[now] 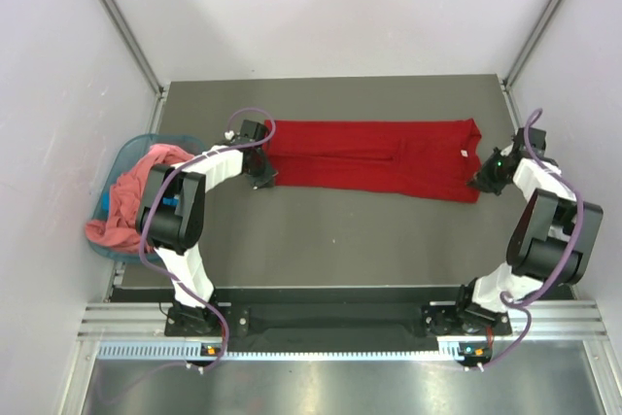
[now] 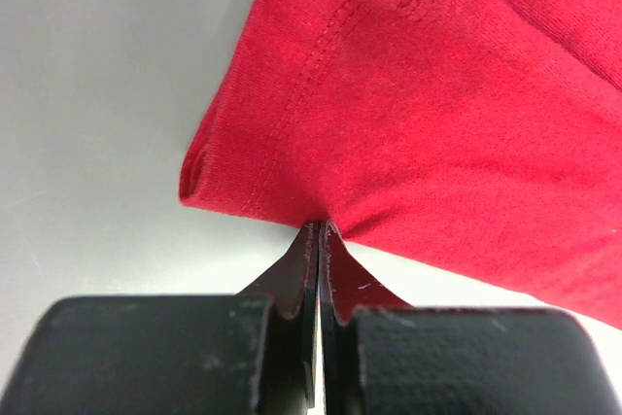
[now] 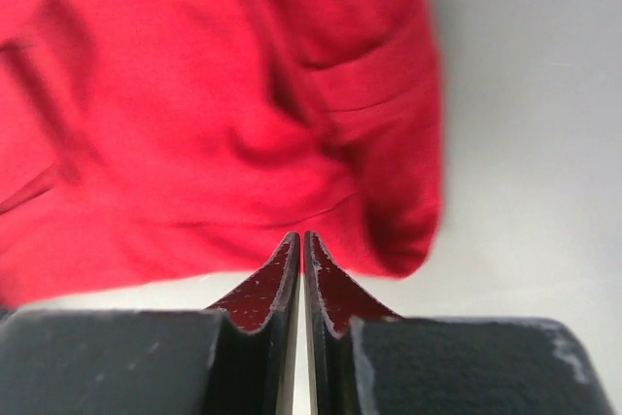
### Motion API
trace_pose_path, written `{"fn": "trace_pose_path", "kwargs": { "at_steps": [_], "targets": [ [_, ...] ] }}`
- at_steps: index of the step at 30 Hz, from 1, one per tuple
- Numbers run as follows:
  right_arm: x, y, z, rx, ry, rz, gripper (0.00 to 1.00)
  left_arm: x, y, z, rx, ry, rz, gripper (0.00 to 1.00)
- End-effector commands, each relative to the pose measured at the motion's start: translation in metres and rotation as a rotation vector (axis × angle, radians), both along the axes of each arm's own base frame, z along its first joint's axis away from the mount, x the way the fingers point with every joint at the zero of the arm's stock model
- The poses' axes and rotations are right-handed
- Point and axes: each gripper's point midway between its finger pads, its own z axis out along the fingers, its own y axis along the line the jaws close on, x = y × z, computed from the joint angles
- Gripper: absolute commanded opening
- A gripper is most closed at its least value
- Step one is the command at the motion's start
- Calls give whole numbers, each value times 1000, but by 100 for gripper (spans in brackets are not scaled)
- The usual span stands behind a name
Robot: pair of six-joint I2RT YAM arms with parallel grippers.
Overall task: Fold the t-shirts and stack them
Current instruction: Fold the tshirt
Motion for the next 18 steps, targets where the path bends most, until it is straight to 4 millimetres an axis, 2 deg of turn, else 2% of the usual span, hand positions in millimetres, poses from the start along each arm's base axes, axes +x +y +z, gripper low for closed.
{"fn": "trace_pose_path", "kwargs": {
  "at_steps": [1,4,8,14,18],
  "targets": [
    [-4,-20,-31,-65,77,-62,3,-8,15,-4,84,36,-6,0],
    [-13,-35,-53,-116,145,-94,0,-8,23,-5,132,44,-7,0],
    [-25,-43,-62,-191,180,-117,0,-7,32,-3,186,43,4,0],
    [-26,-50,-54,-243,164,-112,1,-10,37,-2,203,43,16,0],
    [-15,-34,-37,-196,104,-58,5,-8,32,8,177,18,-10,0]
  ]
}}
